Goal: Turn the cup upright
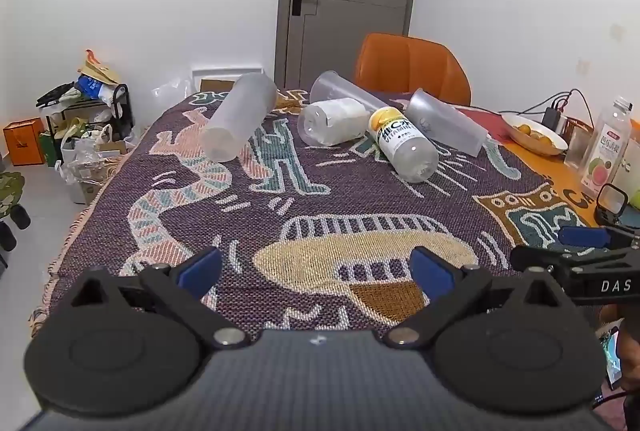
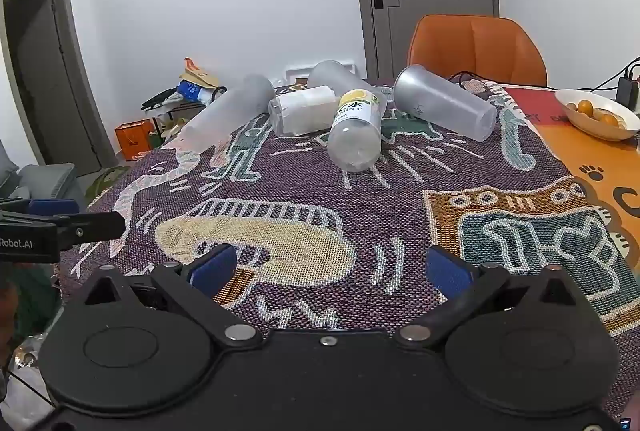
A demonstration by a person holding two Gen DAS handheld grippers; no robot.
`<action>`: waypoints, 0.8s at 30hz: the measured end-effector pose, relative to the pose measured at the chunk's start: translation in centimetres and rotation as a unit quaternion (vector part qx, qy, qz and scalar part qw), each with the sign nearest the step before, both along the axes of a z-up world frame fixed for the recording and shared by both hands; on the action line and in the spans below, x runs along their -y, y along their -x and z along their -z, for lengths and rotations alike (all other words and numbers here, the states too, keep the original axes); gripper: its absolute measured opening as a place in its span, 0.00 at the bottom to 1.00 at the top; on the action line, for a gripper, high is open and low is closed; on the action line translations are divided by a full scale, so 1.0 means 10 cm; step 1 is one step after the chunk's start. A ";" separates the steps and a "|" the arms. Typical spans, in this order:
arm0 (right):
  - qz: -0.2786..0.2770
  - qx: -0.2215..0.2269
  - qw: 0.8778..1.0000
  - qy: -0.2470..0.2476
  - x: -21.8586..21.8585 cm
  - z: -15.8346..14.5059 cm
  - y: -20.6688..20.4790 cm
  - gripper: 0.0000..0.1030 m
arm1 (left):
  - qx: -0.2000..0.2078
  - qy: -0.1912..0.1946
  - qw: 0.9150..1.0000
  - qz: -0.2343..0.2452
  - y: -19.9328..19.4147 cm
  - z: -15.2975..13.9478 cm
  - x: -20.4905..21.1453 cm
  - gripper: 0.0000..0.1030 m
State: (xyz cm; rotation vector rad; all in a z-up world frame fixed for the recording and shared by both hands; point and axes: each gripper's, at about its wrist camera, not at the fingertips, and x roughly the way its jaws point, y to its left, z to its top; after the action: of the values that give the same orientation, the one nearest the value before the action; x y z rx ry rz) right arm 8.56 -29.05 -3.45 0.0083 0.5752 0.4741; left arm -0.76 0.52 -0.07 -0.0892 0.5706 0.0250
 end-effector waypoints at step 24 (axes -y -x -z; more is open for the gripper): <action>0.002 0.002 1.000 0.002 0.02 -0.01 0.00 1.00 | 0.004 0.005 1.000 0.010 -0.05 -0.05 0.06 0.97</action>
State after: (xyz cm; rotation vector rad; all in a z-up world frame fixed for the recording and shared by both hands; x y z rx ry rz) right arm 8.61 -29.29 -3.34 0.0053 0.5711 0.4684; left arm -0.21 -0.07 0.42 -0.0930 0.5638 0.0034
